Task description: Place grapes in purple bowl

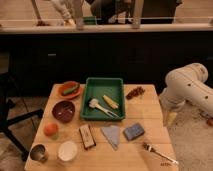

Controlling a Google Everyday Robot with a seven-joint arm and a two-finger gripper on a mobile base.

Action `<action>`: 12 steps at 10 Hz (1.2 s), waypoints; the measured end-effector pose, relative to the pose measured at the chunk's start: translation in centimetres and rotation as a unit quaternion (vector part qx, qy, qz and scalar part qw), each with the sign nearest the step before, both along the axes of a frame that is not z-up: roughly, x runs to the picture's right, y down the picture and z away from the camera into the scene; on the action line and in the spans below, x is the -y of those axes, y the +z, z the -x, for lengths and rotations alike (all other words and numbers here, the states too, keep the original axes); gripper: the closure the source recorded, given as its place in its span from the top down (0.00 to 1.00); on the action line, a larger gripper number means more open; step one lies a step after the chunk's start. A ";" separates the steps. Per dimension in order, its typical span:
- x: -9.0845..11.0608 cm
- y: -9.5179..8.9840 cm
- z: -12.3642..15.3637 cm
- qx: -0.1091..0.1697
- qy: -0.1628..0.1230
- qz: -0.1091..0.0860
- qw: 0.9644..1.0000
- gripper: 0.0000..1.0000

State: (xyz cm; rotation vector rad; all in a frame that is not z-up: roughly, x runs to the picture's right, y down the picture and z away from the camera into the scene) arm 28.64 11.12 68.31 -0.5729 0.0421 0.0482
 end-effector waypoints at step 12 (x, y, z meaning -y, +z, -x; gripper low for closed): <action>5.1 6.6 4.5 0.117 -0.163 -0.077 0.977 0.80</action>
